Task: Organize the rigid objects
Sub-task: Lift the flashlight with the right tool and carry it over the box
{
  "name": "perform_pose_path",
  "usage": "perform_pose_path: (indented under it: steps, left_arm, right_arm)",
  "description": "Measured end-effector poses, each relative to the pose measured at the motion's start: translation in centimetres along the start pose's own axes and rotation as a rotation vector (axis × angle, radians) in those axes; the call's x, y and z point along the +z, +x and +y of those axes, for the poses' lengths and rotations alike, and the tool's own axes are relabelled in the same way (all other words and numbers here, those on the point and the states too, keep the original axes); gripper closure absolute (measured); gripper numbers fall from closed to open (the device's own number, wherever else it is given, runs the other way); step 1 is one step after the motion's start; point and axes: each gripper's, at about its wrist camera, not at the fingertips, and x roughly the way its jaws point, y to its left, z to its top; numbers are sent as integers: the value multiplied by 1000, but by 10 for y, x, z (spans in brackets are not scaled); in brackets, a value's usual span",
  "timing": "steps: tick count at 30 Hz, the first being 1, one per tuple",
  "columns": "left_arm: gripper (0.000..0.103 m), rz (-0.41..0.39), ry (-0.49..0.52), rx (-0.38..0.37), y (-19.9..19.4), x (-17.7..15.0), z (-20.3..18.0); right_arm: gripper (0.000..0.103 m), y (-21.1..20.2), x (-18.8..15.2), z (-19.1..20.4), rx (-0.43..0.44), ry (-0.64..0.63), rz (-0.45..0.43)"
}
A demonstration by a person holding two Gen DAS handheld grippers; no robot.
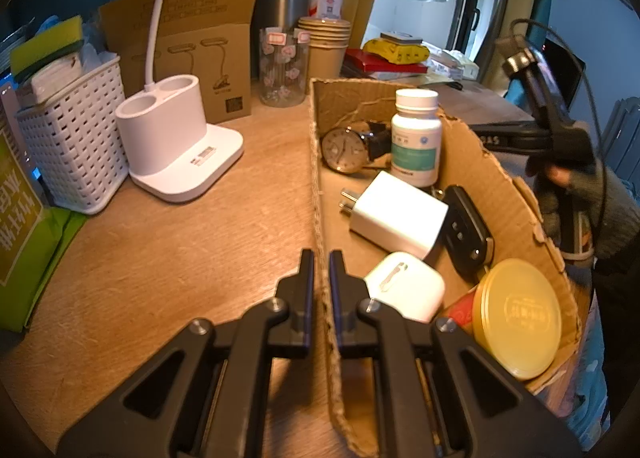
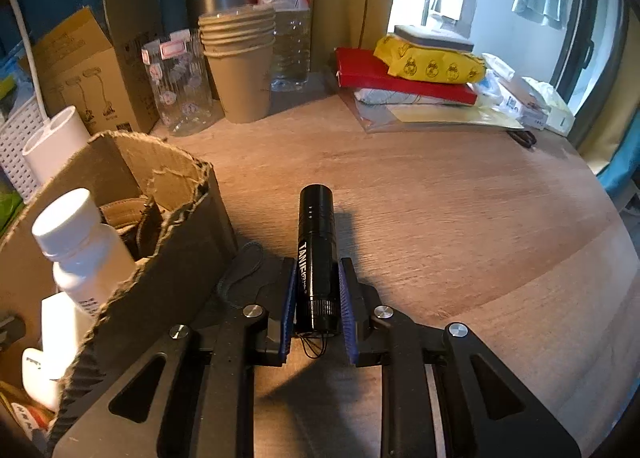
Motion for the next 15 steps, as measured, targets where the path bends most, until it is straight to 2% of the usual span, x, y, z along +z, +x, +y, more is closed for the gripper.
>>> perform_pose_path:
  steps: [15]
  left_arm:
    - [95, -1, 1, 1, 0, 0, 0]
  right_arm:
    - [81, -78, 6, 10, -26, -17, -125]
